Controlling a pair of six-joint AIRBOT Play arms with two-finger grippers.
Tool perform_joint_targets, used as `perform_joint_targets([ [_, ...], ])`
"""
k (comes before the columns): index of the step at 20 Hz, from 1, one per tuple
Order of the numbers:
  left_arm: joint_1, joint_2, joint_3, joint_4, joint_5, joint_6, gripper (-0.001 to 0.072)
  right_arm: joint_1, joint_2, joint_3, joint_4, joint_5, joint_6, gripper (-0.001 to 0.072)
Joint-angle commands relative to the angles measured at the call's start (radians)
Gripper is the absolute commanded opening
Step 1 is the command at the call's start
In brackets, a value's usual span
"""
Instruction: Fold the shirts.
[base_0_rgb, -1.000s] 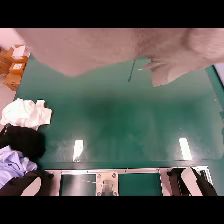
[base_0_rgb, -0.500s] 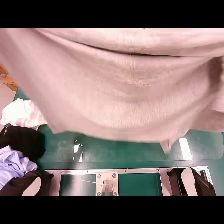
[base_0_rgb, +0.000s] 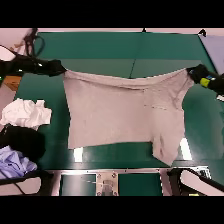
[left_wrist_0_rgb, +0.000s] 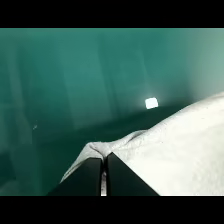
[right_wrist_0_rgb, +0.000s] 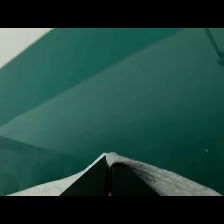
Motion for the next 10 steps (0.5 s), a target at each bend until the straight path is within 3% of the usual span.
perform_joint_targets([
  [1, 0.0, -0.21, 0.069, -0.049, 0.066, 0.031, 0.0025, 0.028, -0.312, 0.15, -0.002, -0.013, -0.016, 0.0009],
  [5, 0.002, -0.278, 0.179, -0.045, 0.103, 0.023, 0.0025, 0.028, -0.512, 0.408, -0.005, 0.068, 0.084, 0.0008],
  [10, 0.002, -0.288, 0.203, -0.002, 0.042, 0.016, 0.0025, -0.006, -0.55, 0.495, -0.021, 0.162, 0.11, 0.0008],
])
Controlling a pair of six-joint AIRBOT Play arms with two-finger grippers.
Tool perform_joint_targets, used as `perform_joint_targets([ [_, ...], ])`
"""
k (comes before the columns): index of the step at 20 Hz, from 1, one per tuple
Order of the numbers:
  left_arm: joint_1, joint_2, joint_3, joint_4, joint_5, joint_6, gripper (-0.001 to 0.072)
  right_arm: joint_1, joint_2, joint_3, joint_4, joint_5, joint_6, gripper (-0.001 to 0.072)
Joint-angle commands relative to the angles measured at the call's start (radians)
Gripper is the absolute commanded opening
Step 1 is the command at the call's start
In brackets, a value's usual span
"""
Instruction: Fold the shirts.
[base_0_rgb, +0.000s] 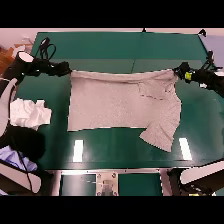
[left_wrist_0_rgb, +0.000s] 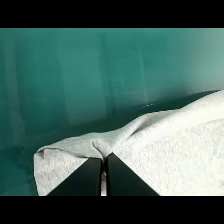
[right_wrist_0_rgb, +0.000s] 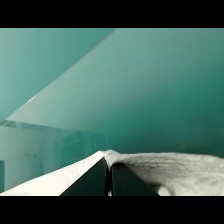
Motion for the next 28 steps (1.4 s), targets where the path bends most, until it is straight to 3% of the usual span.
perform_joint_targets([
  [1, 0.001, -0.016, 0.018, 0.052, -0.085, -0.003, 0.0025, -0.037, -0.04, 0.06, -0.031, 0.126, 0.023, 0.0008],
  [6, 0.001, -0.016, 0.016, 0.105, -0.203, -0.016, 0.0025, -0.119, -0.04, 0.052, -0.269, 0.308, 0.098, 0.0008],
  [15, -0.006, -0.016, -0.113, 0.149, -0.286, -0.02, 0.0025, -0.12, -0.041, -0.032, -0.457, 0.32, 0.126, 0.0008],
  [28, -0.006, -0.018, -0.116, 0.174, -0.26, -0.038, 0.0025, -0.109, -0.041, -0.032, -0.46, 0.309, 0.135, 0.001],
])
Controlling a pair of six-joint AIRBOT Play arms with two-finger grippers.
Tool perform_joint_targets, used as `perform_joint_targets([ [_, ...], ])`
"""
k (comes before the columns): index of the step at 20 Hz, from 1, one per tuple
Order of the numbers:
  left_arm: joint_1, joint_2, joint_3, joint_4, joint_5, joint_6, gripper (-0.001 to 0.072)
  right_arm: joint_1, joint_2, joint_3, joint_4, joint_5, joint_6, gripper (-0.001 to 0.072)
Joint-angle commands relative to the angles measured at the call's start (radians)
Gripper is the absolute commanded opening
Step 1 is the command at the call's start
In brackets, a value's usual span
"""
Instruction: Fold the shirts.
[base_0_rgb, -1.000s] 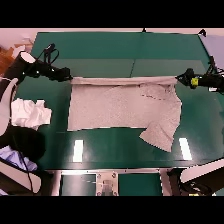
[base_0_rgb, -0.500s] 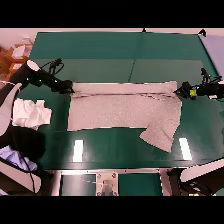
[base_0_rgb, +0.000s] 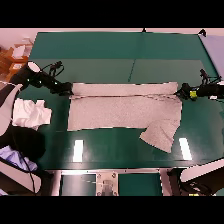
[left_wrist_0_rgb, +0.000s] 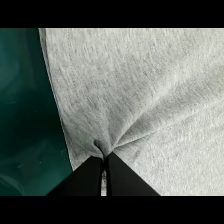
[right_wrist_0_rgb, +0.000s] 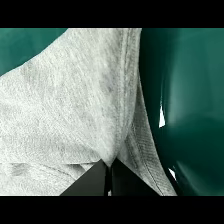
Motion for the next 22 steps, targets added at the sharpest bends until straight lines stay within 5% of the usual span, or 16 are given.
perform_joint_targets([
  [1, -0.001, 0.0, 0.0, -0.016, 0.012, -0.005, 0.0026, 0.011, -0.001, 0.001, 0.004, -0.005, 0.003, 0.007],
  [2, -0.001, 0.0, 0.0, -0.023, 0.003, -0.006, 0.0027, 0.012, 0.0, 0.003, 0.018, 0.004, 0.006, 0.0154],
  [3, 0.0, 0.0, 0.003, -0.031, -0.029, -0.009, 0.0157, 0.01, 0.0, 0.013, 0.016, 0.021, 0.037, 0.0158],
  [4, 0.0, 0.0, 0.014, -0.029, -0.073, -0.009, 0.0462, 0.002, 0.0, 0.029, 0.015, 0.048, 0.069, 0.0189],
  [5, 0.0, 0.0, 0.032, -0.022, -0.122, -0.019, 0.0627, -0.011, 0.001, 0.051, 0.012, 0.092, 0.107, 0.027],
  [12, 0.0, 0.072, -0.011, 0.156, -0.429, -0.223, 0.0616, -0.14, 0.199, -0.091, -0.185, 0.315, 0.231, 0.0287],
  [17, 0.0, 0.397, -0.446, 0.159, -0.293, -0.233, 0.0615, -0.313, 0.473, -0.467, -0.243, 0.182, 0.22, 0.0287],
  [22, 0.0, 0.777, -0.922, 0.023, 0.075, -0.356, 0.0616, -0.452, 0.622, -0.698, -0.241, 0.098, 0.177, 0.029],
])
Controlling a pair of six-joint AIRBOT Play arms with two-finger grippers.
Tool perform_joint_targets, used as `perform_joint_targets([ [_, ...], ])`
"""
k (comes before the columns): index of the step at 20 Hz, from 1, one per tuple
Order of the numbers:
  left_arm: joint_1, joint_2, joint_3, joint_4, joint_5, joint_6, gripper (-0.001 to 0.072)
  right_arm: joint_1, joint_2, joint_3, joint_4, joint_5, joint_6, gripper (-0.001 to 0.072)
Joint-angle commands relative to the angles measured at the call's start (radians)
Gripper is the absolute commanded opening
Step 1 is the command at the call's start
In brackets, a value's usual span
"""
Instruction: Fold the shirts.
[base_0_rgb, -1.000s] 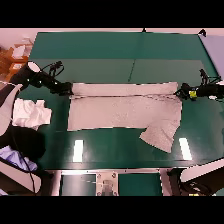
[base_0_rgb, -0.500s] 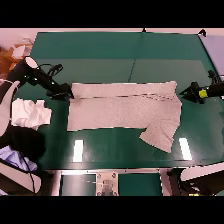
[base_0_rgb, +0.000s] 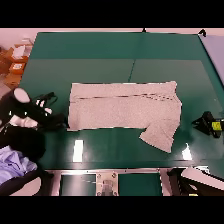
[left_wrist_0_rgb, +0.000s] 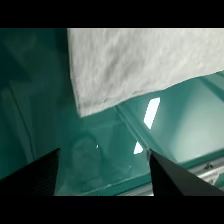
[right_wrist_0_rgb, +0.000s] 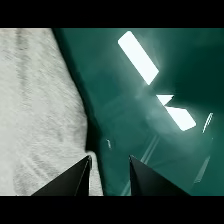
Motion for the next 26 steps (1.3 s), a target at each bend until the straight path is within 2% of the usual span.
perform_joint_targets([
  [1, -0.001, 0.204, -0.296, -0.211, 0.297, -0.066, 0.0614, -0.071, 0.079, -0.154, -0.01, -0.07, -0.017, 0.0292],
  [3, -0.001, 0.206, -0.399, -0.417, 0.419, 0.0, 0.0613, -0.062, 0.079, -0.203, 0.002, -0.108, -0.018, 0.0398],
  [4, -0.002, 0.201, -0.435, -0.487, 0.467, 0.026, 0.0561, -0.056, 0.079, -0.222, 0.013, -0.124, -0.017, 0.0411],
  [5, -0.002, 0.199, -0.462, -0.556, 0.52, 0.06, 0.0535, -0.05, 0.079, -0.24, 0.025, -0.136, -0.017, 0.0411],
  [7, -0.056, 0.198, -0.478, -0.64, 0.638, 0.089, 0.0535, -0.033, 0.078, -0.269, 0.048, -0.154, -0.017, 0.0411],
  [9, -0.186, 0.198, -0.478, -0.691, 0.813, 0.087, 0.0534, 0.006, 0.077, -0.306, 0.09, -0.164, -0.018, 0.0411],
  [11, -0.25, 0.198, -0.478, -0.725, 0.914, 0.057, 0.0533, 0.06, 0.074, -0.341, 0.133, -0.174, -0.018, 0.0411],
  [12, -0.25, 0.198, -0.478, -0.734, 0.932, 0.051, 0.0472, 0.09, 0.074, -0.354, 0.152, -0.179, -0.017, 0.0411],
  [13, -0.25, 0.198, -0.478, -0.734, 0.947, 0.053, 0.0273, 0.116, 0.074, -0.362, 0.157, -0.18, -0.017, 0.0411],
  [14, -0.25, 0.198, -0.478, -0.734, 0.956, 0.058, 0.0163, 0.141, 0.074, -0.369, 0.155, -0.18, -0.017, 0.0411],
  [16, -0.25, 0.198, -0.478, -0.734, 0.956, 0.097, 0.0026, 0.17, 0.074, -0.38, 0.156, -0.175, -0.016, 0.0412],
  [20, -0.249, 0.199, -0.478, -0.731, 0.948, 0.098, 0.0025, 0.175, 0.074, -0.402, 0.156, -0.161, -0.01, 0.04],
  [21, -0.249, 0.199, -0.477, -0.731, 0.938, 0.107, 0.0025, 0.175, 0.074, -0.4, 0.156, -0.161, -0.01, 0.0307],
  [22, -0.249, 0.2, -0.476, -0.731, 0.93, 0.122, 0.0024, 0.175, 0.075, -0.395, 0.156, -0.157, -0.018, 0.0055],
  [23, -0.249, 0.201, -0.468, -0.724, 0.916, 0.123, 0.0024, 0.175, 0.075, -0.384, 0.156, -0.148, -0.02, 0.001],
  [26, -0.244, 0.201, -0.406, -0.669, 0.855, 0.121, 0.0024, 0.174, 0.103, -0.341, 0.154, -0.111, -0.012, 0.0009],
])
